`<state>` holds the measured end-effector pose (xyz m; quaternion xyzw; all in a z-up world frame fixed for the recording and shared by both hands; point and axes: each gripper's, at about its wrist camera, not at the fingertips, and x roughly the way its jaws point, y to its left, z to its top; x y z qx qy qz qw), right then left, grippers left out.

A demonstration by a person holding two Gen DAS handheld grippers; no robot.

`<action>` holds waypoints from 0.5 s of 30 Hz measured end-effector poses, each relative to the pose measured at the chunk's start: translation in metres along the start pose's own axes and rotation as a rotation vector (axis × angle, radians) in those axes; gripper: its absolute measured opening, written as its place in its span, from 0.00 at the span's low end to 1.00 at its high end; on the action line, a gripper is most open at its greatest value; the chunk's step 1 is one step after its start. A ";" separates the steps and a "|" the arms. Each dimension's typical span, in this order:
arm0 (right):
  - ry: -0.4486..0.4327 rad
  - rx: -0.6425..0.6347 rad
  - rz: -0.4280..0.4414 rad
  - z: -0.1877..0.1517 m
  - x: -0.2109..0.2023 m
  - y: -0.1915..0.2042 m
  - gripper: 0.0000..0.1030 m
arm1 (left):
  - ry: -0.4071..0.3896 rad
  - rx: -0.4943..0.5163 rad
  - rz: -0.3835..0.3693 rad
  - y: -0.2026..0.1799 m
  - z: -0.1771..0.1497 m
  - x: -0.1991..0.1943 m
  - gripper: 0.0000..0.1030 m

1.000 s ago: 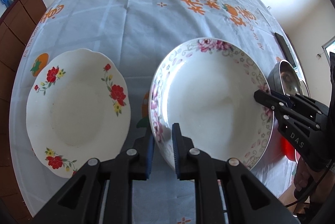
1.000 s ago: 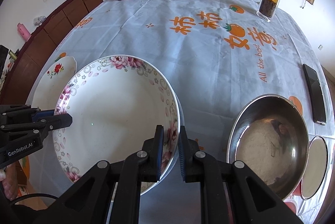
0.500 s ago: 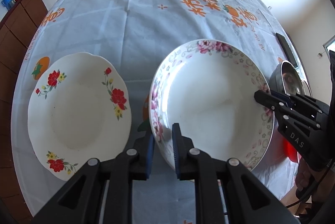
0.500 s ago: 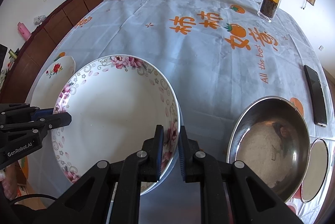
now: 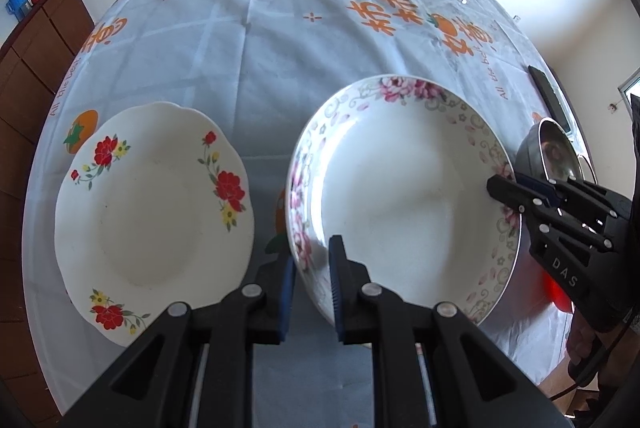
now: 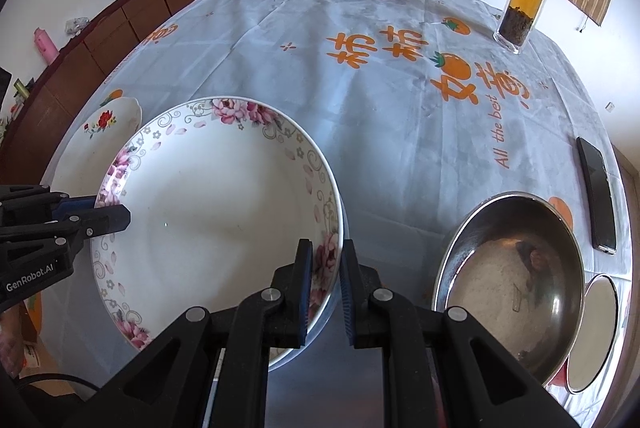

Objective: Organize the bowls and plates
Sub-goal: 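Hold the pink-floral plate settled on the blue-patterned plate with both grippers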

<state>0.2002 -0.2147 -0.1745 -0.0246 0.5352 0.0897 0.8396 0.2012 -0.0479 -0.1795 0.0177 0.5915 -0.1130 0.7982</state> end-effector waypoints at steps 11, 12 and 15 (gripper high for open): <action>-0.009 -0.019 -0.017 -0.001 0.001 0.005 0.13 | -0.004 0.010 0.020 -0.001 -0.002 0.002 0.13; -0.009 -0.018 -0.016 -0.001 0.001 0.005 0.13 | -0.003 0.008 0.019 -0.001 -0.002 0.002 0.13; -0.009 -0.018 -0.017 -0.002 0.001 0.005 0.13 | -0.004 0.008 0.019 0.000 -0.002 0.002 0.13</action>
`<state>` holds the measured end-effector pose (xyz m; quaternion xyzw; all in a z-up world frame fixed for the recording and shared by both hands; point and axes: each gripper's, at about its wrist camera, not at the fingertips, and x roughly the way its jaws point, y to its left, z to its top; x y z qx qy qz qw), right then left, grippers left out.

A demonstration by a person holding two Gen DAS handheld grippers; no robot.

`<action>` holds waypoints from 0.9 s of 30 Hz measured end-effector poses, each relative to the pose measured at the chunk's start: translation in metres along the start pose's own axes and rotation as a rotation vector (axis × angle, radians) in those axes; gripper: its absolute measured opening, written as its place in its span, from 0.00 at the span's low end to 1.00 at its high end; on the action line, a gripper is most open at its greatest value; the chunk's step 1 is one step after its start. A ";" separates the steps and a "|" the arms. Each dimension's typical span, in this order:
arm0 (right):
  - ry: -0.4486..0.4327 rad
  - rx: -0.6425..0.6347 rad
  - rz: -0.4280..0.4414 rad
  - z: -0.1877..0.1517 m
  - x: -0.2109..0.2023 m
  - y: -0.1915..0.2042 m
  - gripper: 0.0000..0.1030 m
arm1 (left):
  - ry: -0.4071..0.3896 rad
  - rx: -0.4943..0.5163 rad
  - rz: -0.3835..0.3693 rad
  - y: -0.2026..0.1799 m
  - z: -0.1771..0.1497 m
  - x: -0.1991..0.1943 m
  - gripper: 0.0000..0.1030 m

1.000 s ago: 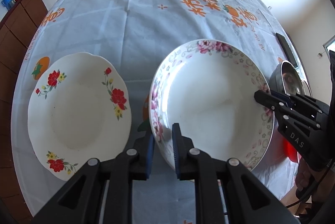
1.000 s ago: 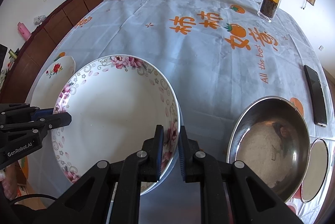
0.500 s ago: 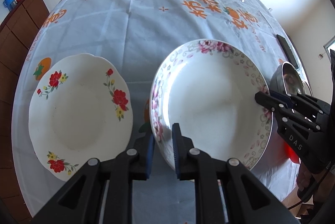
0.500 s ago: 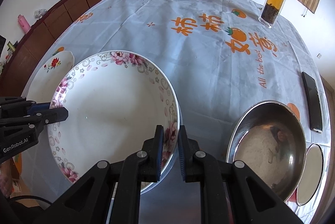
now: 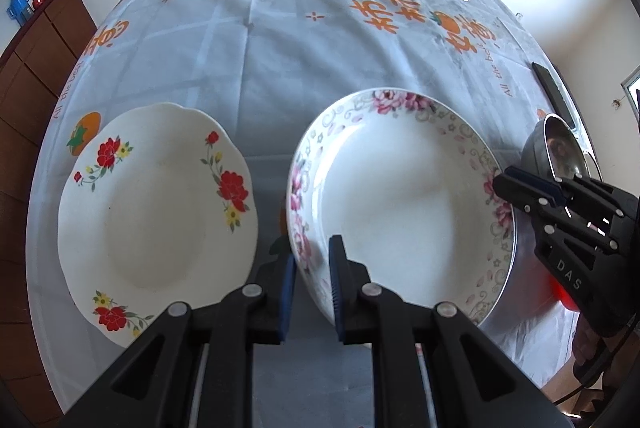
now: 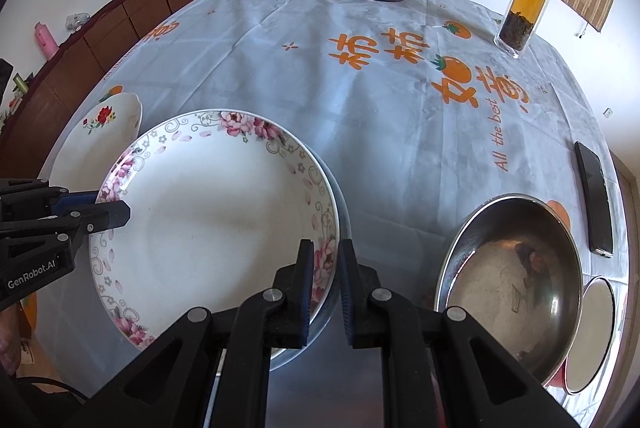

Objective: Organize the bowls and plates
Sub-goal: 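Hold the pink-floral plate settled on the blue-patterned plate with both grippers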

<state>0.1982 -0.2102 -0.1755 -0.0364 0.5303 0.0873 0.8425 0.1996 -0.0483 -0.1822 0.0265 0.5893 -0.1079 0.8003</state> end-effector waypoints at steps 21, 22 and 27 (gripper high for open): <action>-0.006 0.002 0.005 0.000 -0.001 -0.001 0.13 | -0.006 -0.008 -0.005 0.001 -0.001 -0.001 0.13; -0.005 0.002 0.004 0.000 -0.001 -0.001 0.13 | -0.006 -0.009 -0.005 0.002 -0.001 -0.001 0.13; -0.006 0.001 0.003 0.000 -0.002 0.000 0.13 | -0.006 -0.010 -0.006 0.002 -0.001 -0.001 0.13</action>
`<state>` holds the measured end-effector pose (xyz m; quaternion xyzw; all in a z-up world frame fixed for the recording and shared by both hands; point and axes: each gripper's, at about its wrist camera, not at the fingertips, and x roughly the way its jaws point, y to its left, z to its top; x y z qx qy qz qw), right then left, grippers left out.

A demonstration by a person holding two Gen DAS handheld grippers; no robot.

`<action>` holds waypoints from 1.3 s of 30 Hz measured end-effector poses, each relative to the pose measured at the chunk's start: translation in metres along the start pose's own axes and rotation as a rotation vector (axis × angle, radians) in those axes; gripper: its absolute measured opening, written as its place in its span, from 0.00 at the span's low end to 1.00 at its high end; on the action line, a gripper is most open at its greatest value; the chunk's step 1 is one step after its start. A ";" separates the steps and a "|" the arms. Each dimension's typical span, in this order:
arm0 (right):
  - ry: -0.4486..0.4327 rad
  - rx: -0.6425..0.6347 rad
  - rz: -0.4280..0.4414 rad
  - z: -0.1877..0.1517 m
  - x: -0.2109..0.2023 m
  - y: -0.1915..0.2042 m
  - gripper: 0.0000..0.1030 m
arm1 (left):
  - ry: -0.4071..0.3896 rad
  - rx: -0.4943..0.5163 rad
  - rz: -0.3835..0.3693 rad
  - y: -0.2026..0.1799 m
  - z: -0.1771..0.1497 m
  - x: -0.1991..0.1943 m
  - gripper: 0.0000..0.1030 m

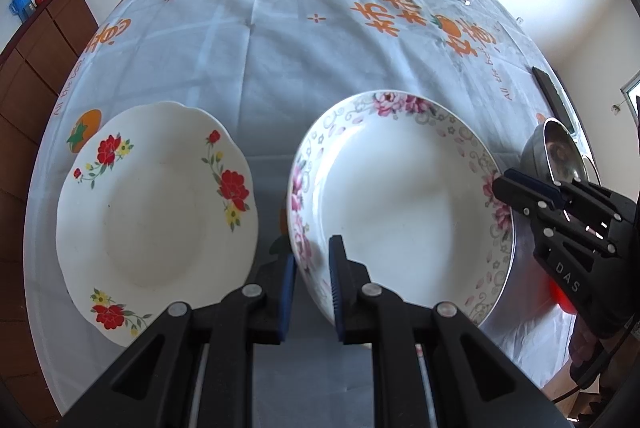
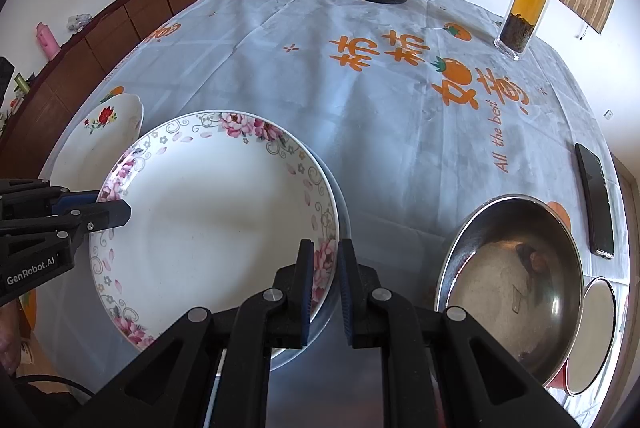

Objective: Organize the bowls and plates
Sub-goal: 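Hold the pink-floral plate settled on the blue-patterned plate with both grippers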

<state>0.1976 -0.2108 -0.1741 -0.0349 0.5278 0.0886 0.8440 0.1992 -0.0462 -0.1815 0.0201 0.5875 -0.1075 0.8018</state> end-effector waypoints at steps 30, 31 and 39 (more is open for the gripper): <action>-0.004 -0.019 -0.011 -0.001 -0.001 0.003 0.10 | 0.004 -0.021 -0.005 0.002 -0.001 0.001 0.13; -0.004 -0.019 -0.011 -0.001 -0.001 0.003 0.10 | 0.004 -0.021 -0.005 0.002 -0.001 0.001 0.13; -0.005 -0.018 -0.011 -0.002 -0.002 0.001 0.08 | 0.004 -0.020 -0.004 0.002 -0.001 0.001 0.13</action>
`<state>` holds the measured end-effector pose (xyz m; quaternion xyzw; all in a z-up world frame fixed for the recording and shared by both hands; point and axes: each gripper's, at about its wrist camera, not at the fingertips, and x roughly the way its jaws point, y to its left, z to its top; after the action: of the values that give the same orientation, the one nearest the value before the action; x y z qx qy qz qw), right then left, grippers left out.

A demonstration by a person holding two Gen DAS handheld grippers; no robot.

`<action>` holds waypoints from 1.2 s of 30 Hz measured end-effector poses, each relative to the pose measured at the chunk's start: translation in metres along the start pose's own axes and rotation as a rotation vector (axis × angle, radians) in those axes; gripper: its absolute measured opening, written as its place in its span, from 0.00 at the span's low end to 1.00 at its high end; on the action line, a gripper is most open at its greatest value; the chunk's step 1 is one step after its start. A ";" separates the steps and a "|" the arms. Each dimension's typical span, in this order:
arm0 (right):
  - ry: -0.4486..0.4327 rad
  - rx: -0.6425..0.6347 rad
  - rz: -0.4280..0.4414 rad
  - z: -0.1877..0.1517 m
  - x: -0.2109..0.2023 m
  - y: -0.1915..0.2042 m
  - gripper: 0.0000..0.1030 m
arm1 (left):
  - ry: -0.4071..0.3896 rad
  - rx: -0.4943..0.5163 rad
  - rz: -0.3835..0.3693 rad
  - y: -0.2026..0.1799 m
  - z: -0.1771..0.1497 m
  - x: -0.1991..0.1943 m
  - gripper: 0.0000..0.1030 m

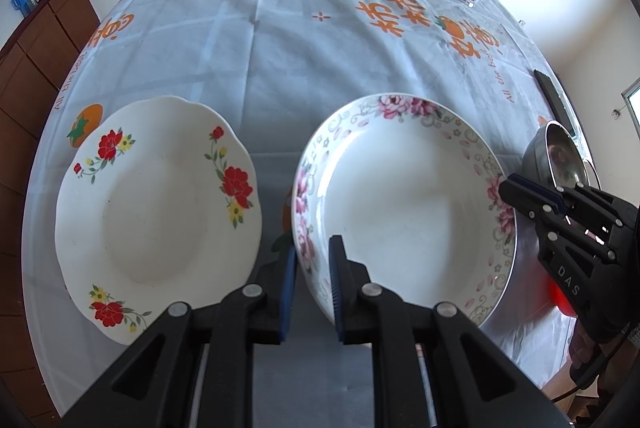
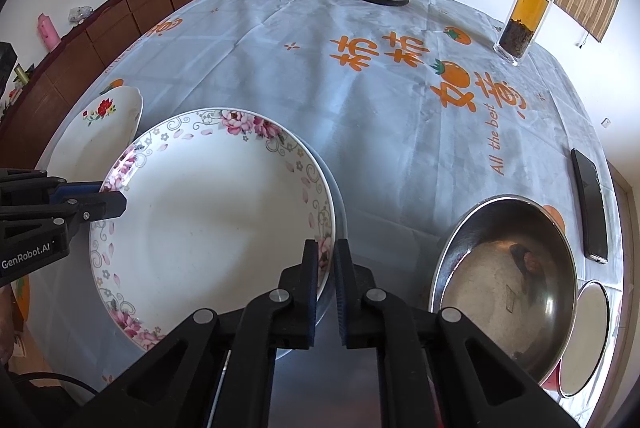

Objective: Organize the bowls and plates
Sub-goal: 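Hold the pink-floral plate settled on the blue-patterned plate with both grippers, then open both grippers and release the pink-floral plate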

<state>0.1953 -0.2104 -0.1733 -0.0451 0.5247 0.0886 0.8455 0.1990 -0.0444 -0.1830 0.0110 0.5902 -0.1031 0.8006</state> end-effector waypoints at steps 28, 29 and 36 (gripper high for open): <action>-0.020 -0.095 -0.079 -0.004 -0.002 0.004 0.07 | -0.025 0.001 -0.003 0.000 -0.002 -0.003 0.13; -0.020 -0.098 -0.080 -0.004 -0.002 0.007 0.07 | -0.024 0.001 -0.004 0.000 -0.002 -0.003 0.13; -0.051 -0.183 -0.125 -0.006 -0.004 0.020 0.07 | -0.024 -0.001 -0.003 -0.001 -0.003 -0.002 0.13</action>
<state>0.1846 -0.1927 -0.1718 -0.1524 0.4889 0.0840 0.8548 0.1950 -0.0443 -0.1817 0.0084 0.5808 -0.1039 0.8074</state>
